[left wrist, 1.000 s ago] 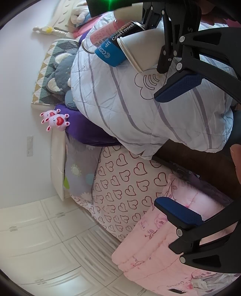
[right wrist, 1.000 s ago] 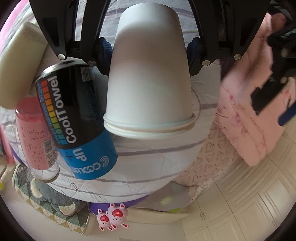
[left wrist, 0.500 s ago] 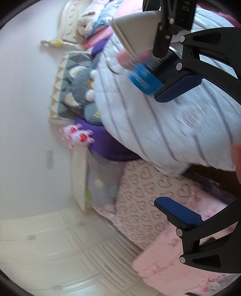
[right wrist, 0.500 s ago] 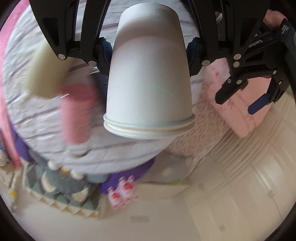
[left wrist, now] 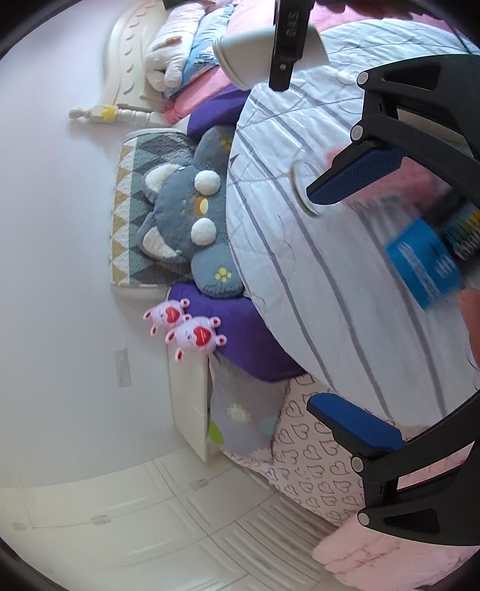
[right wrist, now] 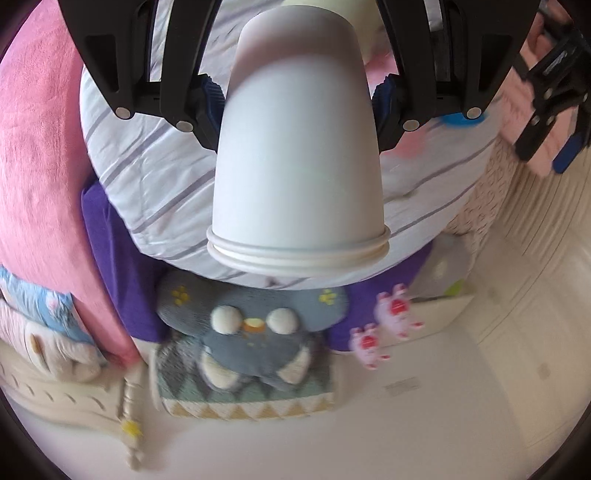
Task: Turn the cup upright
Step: 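Lift the cup with the right gripper, stand it on the cover, open, then reach the left gripper to the standing white cup and grasp it, then lift the cup with the left gripper and turn its opening upward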
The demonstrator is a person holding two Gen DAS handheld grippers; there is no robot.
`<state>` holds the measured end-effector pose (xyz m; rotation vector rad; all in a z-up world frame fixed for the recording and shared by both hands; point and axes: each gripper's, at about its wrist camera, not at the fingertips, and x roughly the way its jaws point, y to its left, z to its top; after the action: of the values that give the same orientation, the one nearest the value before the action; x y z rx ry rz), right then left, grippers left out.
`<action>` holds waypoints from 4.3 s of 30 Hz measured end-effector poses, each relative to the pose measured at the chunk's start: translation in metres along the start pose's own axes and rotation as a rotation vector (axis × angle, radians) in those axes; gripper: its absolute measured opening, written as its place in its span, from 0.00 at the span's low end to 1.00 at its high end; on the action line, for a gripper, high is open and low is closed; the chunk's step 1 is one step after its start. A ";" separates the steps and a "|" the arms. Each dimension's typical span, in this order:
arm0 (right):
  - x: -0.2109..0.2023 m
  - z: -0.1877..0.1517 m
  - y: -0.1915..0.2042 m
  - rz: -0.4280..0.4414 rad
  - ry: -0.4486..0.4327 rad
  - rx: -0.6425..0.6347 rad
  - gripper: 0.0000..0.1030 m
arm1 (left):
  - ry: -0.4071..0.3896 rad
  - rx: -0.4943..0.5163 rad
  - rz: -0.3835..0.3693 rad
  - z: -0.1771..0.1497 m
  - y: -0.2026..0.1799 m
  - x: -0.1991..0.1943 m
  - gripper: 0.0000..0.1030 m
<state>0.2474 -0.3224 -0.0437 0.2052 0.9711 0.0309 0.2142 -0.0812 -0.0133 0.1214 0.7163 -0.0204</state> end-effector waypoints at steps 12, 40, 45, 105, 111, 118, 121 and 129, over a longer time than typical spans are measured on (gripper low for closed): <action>0.089 0.028 -0.038 0.045 0.116 0.085 0.61 | 0.052 0.034 -0.014 0.019 -0.040 0.047 1.00; -0.035 -0.028 0.008 -0.122 -0.076 0.043 0.81 | 0.029 0.028 -0.018 0.000 -0.026 -0.033 1.00; -0.088 -0.065 0.016 -0.175 -0.162 0.017 0.81 | 0.008 0.031 -0.023 -0.010 -0.027 -0.060 1.00; -0.025 -0.040 -0.140 -0.182 -0.095 0.156 0.81 | 0.447 0.026 -0.154 0.055 -0.228 0.155 0.98; -0.025 -0.040 -0.141 -0.186 -0.093 0.157 0.81 | 0.448 0.023 -0.201 0.059 -0.227 0.157 0.71; -0.029 -0.041 -0.137 -0.189 -0.100 0.152 0.81 | 0.388 0.022 -0.268 0.062 -0.217 0.140 0.70; -0.033 -0.041 -0.134 -0.188 -0.105 0.152 0.81 | 0.304 0.056 -0.273 0.068 -0.215 0.119 0.69; -0.044 -0.048 -0.120 -0.187 -0.120 0.148 0.81 | 0.256 0.086 -0.268 0.063 -0.207 0.100 0.69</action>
<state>0.1747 -0.4378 -0.0562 0.2490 0.8702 -0.2234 0.3187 -0.2915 -0.0532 0.1110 0.9837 -0.2961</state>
